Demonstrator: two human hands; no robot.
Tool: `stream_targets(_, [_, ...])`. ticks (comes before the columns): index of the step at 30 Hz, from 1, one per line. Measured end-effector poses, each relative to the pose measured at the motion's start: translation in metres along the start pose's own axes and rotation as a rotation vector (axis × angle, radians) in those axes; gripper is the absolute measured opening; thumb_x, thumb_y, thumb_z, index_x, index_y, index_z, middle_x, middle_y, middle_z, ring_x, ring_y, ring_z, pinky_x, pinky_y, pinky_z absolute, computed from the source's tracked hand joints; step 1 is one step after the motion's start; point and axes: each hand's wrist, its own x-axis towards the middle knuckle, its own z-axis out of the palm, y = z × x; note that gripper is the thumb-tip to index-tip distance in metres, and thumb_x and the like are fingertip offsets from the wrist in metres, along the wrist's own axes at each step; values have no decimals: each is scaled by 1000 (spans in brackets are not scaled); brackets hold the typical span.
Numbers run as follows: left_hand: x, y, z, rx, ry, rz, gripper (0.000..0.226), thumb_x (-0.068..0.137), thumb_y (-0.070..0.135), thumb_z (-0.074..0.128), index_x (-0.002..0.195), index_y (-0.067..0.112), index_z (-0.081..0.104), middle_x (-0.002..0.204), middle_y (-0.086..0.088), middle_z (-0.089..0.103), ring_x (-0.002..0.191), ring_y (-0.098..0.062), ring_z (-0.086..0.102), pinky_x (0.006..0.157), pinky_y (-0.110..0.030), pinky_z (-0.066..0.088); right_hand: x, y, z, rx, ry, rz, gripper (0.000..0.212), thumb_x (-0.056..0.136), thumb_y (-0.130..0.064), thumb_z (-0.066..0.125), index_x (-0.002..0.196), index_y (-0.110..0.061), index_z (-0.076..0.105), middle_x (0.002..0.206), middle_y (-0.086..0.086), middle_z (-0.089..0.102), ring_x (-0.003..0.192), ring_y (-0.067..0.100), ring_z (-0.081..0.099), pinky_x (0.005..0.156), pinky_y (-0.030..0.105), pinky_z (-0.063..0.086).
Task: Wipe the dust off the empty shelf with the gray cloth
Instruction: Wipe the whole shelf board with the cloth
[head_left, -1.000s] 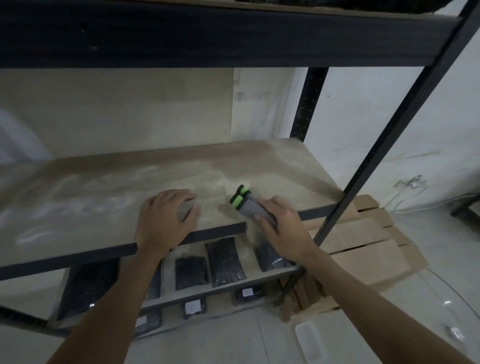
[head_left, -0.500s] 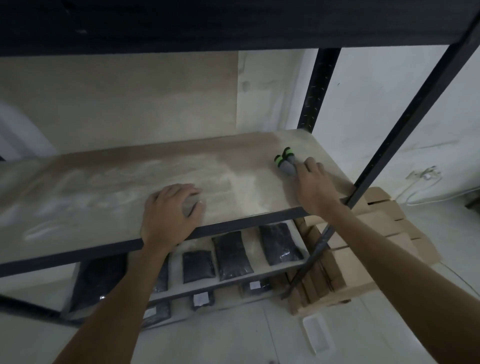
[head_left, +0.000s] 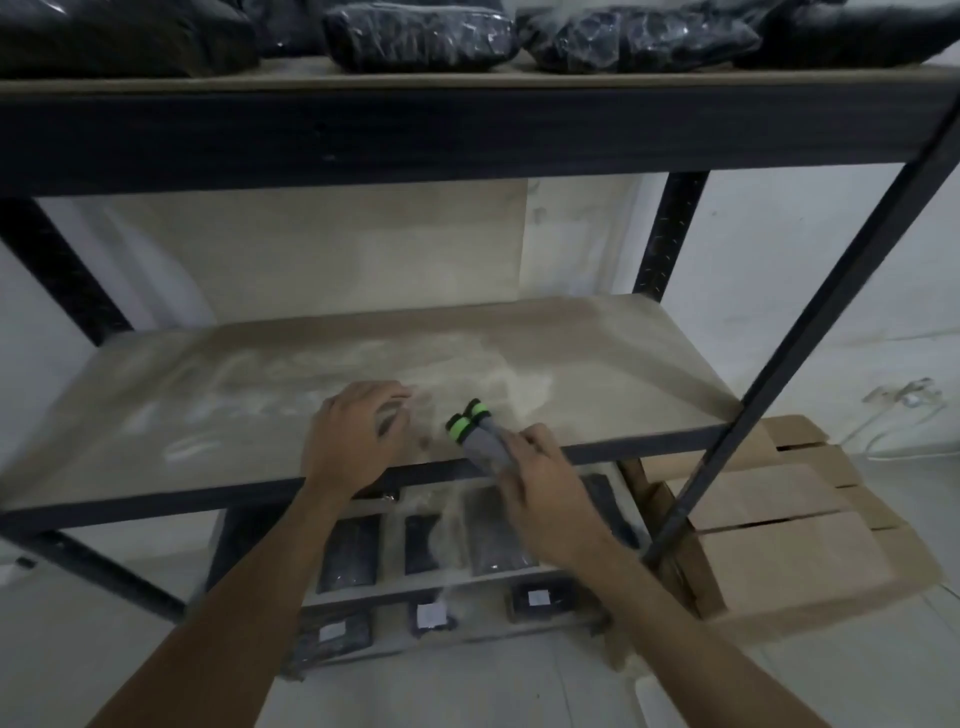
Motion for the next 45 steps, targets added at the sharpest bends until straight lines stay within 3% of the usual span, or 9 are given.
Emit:
stream_targets(3, [-11, -38, -30, 74, 47, -49, 34, 95, 44, 51, 114, 25, 70, 115, 4, 73, 107, -22, 67, 92, -46, 54, 26, 21, -37, -27, 79, 25, 38, 106, -29, 42, 141, -16, 45, 115, 0, 42, 90, 12, 51, 74, 19, 36])
stream_targets(10, [-29, -85, -52, 143, 89, -80, 32, 92, 42, 51, 111, 24, 70, 119, 4, 71, 117, -26, 63, 97, -51, 48, 147, 101, -89, -157, 160, 143, 30, 100, -22, 48, 119, -4, 63, 103, 19, 63, 93, 37, 62, 77, 35, 46])
stream_targets(15, [-31, -84, -45, 243, 188, -103, 35, 92, 41, 48, 107, 22, 73, 120, 4, 72, 127, -23, 56, 103, -41, 37, 185, 127, -66, -357, 40, 273, 44, 105, -32, 39, 141, -9, 46, 131, 20, 48, 120, 39, 47, 101, 47, 44])
stream_targets(20, [-31, -88, -43, 316, 200, -54, 34, 91, 36, 51, 106, 17, 75, 119, -1, 73, 125, -26, 59, 99, -45, 42, 163, 98, -29, -526, -48, 3, 50, 101, -25, 44, 145, -5, 41, 124, 21, 50, 108, 39, 51, 95, 47, 45])
stream_targets(24, [-33, -86, -44, 341, 216, -61, 34, 89, 35, 52, 105, 16, 75, 122, -2, 73, 126, -27, 58, 101, -43, 38, 164, 87, -47, -234, -157, -147, 36, 103, -26, 47, 133, -7, 56, 113, 17, 57, 102, 33, 55, 90, 39, 44])
stream_targets(28, [-33, -85, -44, 359, 210, -59, 37, 89, 37, 50, 106, 16, 75, 122, -3, 73, 125, -27, 58, 101, -44, 39, 209, 124, -78, -277, 24, 107, 46, 103, -32, 41, 136, -2, 52, 125, 22, 53, 109, 38, 53, 95, 41, 44])
stream_targets(31, [-33, -85, -43, 378, 205, -66, 38, 90, 37, 49, 108, 15, 75, 122, -3, 73, 124, -27, 58, 101, -44, 39, 211, 137, -65, -375, 3, 213, 42, 105, -27, 42, 137, -1, 49, 127, 24, 48, 115, 41, 49, 99, 46, 43])
stream_targets(38, [-33, -86, -44, 371, 201, -77, 41, 91, 37, 48, 110, 13, 75, 120, -4, 73, 123, -27, 60, 101, -43, 40, 166, 84, -30, -231, -209, -163, 35, 105, -30, 43, 131, -10, 56, 106, 14, 57, 98, 36, 56, 88, 44, 48])
stream_targets(45, [-32, -83, -45, 345, 188, -86, 35, 89, 34, 51, 106, 15, 74, 115, -4, 74, 116, -27, 62, 95, -42, 44, 238, 99, -55, -276, -21, 114, 39, 105, -25, 43, 133, -1, 55, 126, 27, 56, 112, 43, 56, 95, 43, 45])
